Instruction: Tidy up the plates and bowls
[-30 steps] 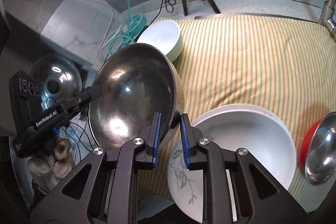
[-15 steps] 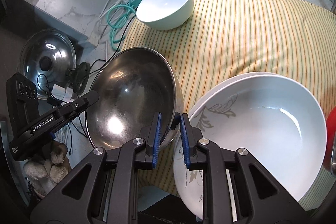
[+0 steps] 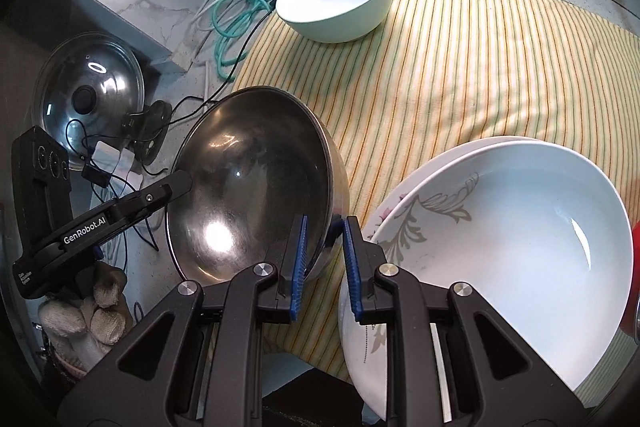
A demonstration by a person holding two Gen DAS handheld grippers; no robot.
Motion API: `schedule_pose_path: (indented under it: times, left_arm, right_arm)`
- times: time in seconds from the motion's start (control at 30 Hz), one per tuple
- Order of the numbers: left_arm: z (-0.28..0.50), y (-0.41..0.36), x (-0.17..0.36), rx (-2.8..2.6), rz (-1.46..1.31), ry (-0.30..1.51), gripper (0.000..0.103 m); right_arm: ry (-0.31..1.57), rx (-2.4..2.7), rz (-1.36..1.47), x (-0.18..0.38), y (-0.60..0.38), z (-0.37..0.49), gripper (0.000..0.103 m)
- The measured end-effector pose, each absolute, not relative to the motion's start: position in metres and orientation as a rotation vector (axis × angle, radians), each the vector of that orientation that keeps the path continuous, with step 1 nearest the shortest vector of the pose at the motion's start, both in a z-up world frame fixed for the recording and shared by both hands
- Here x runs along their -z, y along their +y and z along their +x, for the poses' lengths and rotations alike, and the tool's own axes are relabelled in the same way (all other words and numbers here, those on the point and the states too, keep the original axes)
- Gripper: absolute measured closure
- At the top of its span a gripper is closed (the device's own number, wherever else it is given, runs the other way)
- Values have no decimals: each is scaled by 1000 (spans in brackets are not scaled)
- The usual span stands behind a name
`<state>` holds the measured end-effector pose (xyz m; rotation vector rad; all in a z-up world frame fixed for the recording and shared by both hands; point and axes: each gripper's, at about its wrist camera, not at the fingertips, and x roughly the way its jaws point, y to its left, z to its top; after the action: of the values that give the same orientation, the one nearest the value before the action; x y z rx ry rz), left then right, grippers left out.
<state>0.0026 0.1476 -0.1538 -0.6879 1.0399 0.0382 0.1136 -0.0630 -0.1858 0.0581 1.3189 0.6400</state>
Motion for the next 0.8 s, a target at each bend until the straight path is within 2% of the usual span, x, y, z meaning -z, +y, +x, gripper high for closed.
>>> schedule_pose_path:
  times: [0.2, 0.27, 0.3, 0.37, 0.43, 0.5, 0.57, 0.67, 0.7, 0.77, 0.8]
  left_arm:
    - [4, 150, 156, -36, -702, 1058, 91]
    - [4, 151, 157, -45, -707, 1063, 91]
    - [4, 151, 157, -44, -707, 1065, 90]
    - [3, 152, 154, -51, -700, 1061, 81]
    - [3, 153, 149, -58, -689, 1048, 78]
    - [2, 154, 144, -58, -687, 1037, 76]
    - [3, 155, 138, -65, -689, 1020, 62]
    - [5, 150, 126, -61, -661, 986, 49]
    - [6, 146, 122, -54, -644, 977, 48]
    - [9, 134, 113, -41, -595, 966, 37]
    - [11, 127, 109, -35, -564, 966, 35]
  right_arm:
    - [1319, -656, 28, 185, -60, 113, 83]
    - [1309, -656, 20, 183, -61, 114, 77]
    - [1298, -660, 21, 181, -62, 114, 70]
    - [1282, -677, 28, 175, -63, 114, 57]
    - [1249, -682, 41, 166, -66, 113, 40]
    - [1223, -696, 70, 158, -69, 113, 39]
    - [1202, -707, 80, 150, -72, 113, 39]
    - [1155, -701, 61, 137, -82, 112, 28]
    - [1140, -697, 53, 132, -85, 112, 25]
    - [1107, -681, 31, 124, -95, 109, 22]
    - [1097, -672, 20, 121, -98, 108, 19]
